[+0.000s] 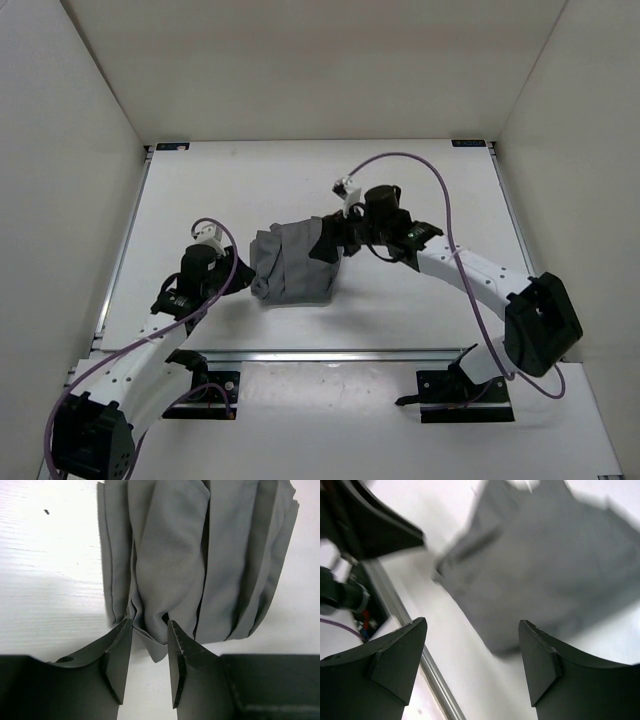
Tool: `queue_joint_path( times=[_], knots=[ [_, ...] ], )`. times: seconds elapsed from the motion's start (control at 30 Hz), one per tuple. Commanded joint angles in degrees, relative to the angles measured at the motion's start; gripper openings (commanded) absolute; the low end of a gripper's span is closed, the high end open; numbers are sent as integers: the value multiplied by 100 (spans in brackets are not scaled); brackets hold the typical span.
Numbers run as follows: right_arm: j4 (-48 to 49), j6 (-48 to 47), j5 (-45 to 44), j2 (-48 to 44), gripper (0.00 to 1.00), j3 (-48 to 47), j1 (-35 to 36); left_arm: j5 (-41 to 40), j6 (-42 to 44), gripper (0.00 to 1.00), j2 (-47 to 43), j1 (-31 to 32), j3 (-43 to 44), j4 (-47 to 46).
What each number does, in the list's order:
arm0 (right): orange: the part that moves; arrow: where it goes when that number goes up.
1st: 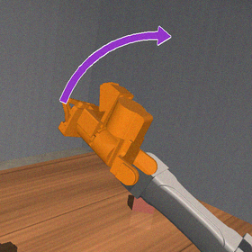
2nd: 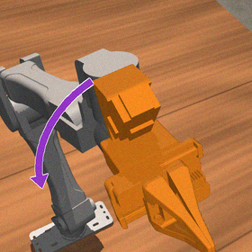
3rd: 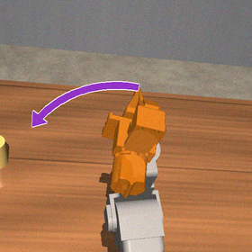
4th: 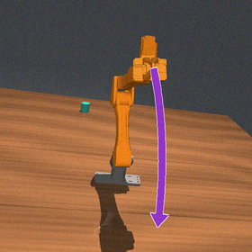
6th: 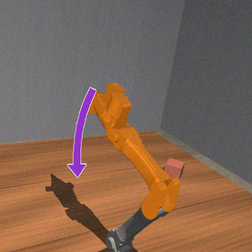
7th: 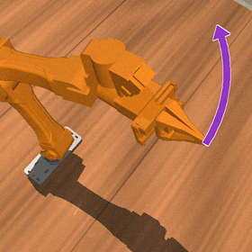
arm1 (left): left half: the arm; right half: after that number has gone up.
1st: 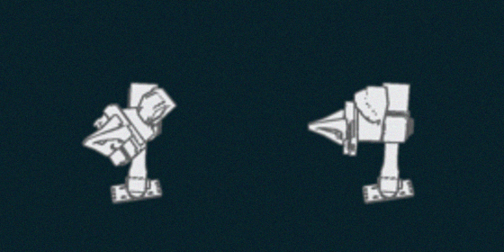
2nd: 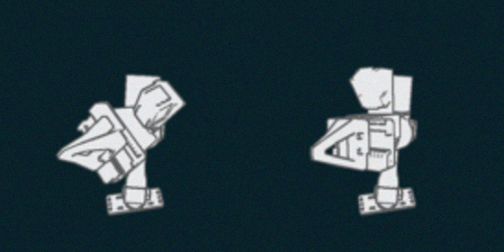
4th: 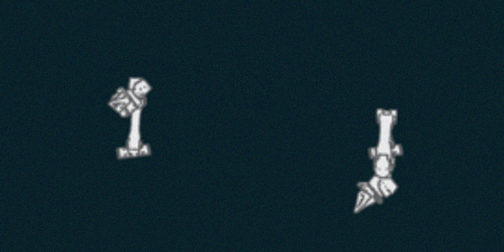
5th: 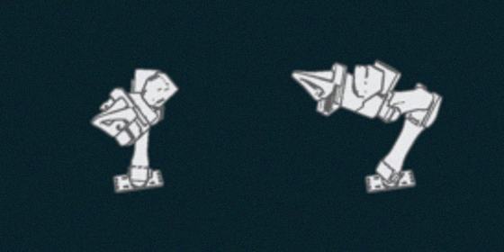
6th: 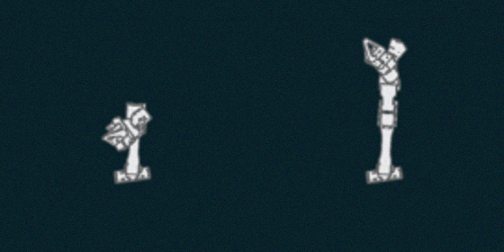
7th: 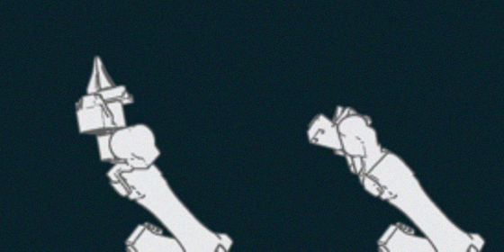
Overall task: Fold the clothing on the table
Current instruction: Fold the skirt
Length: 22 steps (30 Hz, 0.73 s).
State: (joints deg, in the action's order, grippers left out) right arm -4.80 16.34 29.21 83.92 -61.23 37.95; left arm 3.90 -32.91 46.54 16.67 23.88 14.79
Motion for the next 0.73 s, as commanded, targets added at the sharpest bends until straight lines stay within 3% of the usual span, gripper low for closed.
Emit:
queue_joint_path(
  times=[0.0, 0.17, 0.2, 0.23, 0.4, 0.7],
  knots=[
    [-179, -166, -669, -568, 71, 689, 10, 339, 275, 44, 266, 65, 371, -64],
    [-302, -88, -856, -1069, 72, 1279, -138, 646, 478, 46, 662, 126, 670, 24],
    [-311, -70, -856, -1140, 72, 1307, -218, 699, 522, 55, 689, 126, 758, 24],
    [-390, -122, -795, -1184, 72, 1368, -297, 813, 600, 98, 742, 109, 785, 77],
    [-663, -228, -909, -1237, 73, 1465, -570, 840, 899, 99, 1268, 39, 1688, 849],
    [-531, -254, -970, -1001, 75, 1474, -333, 1131, 1076, 99, 1375, 47, 1594, 1035]
  ],
)
